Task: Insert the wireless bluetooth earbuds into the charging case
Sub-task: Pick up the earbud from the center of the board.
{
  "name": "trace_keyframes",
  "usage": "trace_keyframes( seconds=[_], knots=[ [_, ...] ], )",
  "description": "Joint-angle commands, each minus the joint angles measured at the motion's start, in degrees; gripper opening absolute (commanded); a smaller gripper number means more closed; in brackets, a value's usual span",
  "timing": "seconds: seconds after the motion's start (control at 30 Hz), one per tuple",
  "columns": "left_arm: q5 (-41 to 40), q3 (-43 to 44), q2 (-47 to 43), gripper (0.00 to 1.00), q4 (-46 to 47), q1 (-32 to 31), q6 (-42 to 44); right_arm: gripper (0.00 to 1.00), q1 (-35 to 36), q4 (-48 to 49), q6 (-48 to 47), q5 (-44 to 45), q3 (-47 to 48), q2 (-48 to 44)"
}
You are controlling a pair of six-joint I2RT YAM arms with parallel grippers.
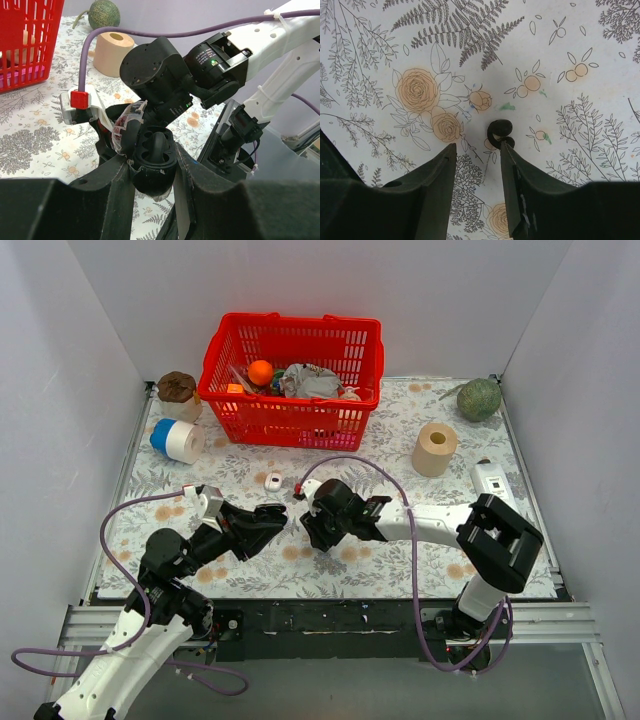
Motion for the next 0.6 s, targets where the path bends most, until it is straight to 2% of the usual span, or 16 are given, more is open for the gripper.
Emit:
trace_keyframes(
  seconds=[0.0, 0.57],
  knots=[
    [-0.46, 1.21, -0.62, 0.0, -0.88, -0.15, 0.52, 0.49, 0.1, -1.44, -2.31, 0.63, 2.95, 1.01],
    [-0.64, 1.21, -0.26, 0.0, -1.15, -0.15, 0.69, 0.49, 0.1, -1.79, -3.89, 1.42, 4.27, 3.83]
  ],
)
